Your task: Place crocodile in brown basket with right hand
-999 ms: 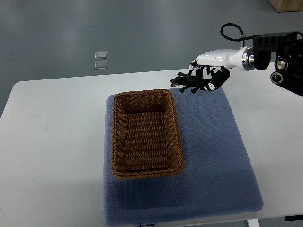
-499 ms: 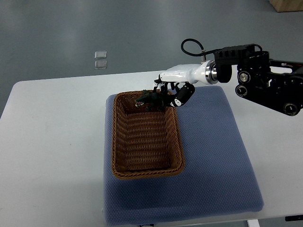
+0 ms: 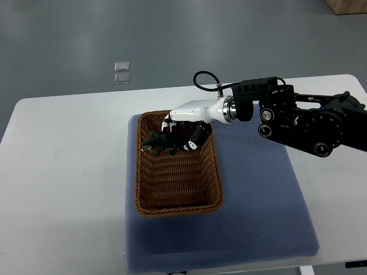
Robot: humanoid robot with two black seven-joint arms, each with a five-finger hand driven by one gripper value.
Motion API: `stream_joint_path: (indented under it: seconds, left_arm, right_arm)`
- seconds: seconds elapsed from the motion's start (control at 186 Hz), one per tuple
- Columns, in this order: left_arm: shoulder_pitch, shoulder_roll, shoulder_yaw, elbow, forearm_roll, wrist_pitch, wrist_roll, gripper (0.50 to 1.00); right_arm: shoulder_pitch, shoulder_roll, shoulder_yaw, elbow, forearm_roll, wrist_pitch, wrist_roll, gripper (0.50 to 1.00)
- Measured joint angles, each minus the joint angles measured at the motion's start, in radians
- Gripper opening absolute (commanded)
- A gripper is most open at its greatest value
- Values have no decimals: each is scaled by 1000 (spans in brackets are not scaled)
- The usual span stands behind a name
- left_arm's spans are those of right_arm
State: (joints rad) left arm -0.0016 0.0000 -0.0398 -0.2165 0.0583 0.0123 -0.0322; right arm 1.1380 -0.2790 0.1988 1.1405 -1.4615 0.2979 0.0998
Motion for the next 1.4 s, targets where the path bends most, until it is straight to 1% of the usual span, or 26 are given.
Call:
stream_joint_path:
  seconds: [0.161,0.317,0.371,0.456,0.462,0.467,0.473,0.478,0.483,0.489,0.494,0.526,0.542,0.558,0.564,0.569,0.575,0.58,0.585,0.601,0.671,0.698,0.752,1.16,1.3,1.402]
  left_arm:
    - [0,0,0,-3,0,0,0,1000]
    - [0,0,0,-3,0,0,0,1000]
    - [0,0,-1,-4,0,0,0,1000]
    - [0,0,-1,-4,0,0,0,1000]
    - [0,0,-1,-4,0,0,0,1000]
    - [0,0,-1,-4,0,0,0,1000]
    - [0,0,-1,-4,0,0,0,1000]
    - [0,0,-1,-4,0,0,0,1000]
    - [0,0,-1,-4,0,0,0,1000]
    - [0,0,-1,-4,0,0,0,1000]
    - [0,0,-1,-4,0,0,0,1000]
    - [0,0,-1,-4,0,0,0,1000]
    - [0,0,-1,-4,0,0,0,1000]
    - [0,0,-2,-4,0,0,0,1000]
    - [0,0,-2,-4,0,0,0,1000]
    - [0,0,-2,-4,0,0,0,1000]
    - [0,0,-2,-4,0,0,0,1000]
    - [0,0,-2,-4,0,0,0,1000]
    - [0,0,-2,-4,0,0,0,1000]
    - [0,0,-2,-4,0,0,0,1000]
    - [0,0,-2,-4,0,0,0,1000]
    - [0,0,-2,-4,0,0,0,1000]
    - [0,0,-2,-4,0,0,0,1000]
    - [0,0,-1,-4,1,0,0,1000]
    - [0,0,-2,-4,1,0,0,1000]
    - [0,0,-3,-4,1,0,0,1000]
  right_arm:
    - [-15,32,-4,-23,-1,-15,0,525]
    - [-22,37,-4,-33,-2,-18,0,535]
    - [-24,38,-4,-36,-2,-20,0,547]
    - [-35,38,-4,-46,-3,-21,0,594]
    - [-35,38,-4,-46,-3,-21,0,607]
    - [-36,38,-4,-47,-3,-21,0,607]
    - [-36,38,-4,-47,-3,-21,0,625]
    - [-37,38,-4,-48,-3,-21,0,625]
    - [-37,38,-4,-49,-3,-21,0,643]
    - [-38,38,-4,-49,-3,-21,0,643]
    - [-39,38,-4,-50,-3,-21,0,658]
    - [-41,38,-4,-52,-4,-22,0,694]
    - [-43,38,-4,-53,-4,-22,0,705]
    - [-45,38,-4,-53,-4,-22,0,729]
    - [-45,38,-4,-53,-4,-22,0,729]
    - [-46,38,-4,-54,-4,-22,0,746]
    - [-47,38,-4,-54,-4,-22,0,746]
    - [-47,38,-4,-54,-4,-22,0,760]
    - [-48,38,-4,-54,-4,-22,0,760]
    - [-50,38,-4,-54,-4,-22,0,782]
    - [-54,38,-4,-55,-4,-22,0,801]
    - [-55,38,-4,-55,-4,-22,0,825]
    - [-56,38,-4,-55,-4,-22,0,852]
    - [-52,24,24,-55,6,-24,0,858]
    - [-57,17,135,-56,38,-25,1,860]
    - [-85,14,232,-58,114,-21,1,860]
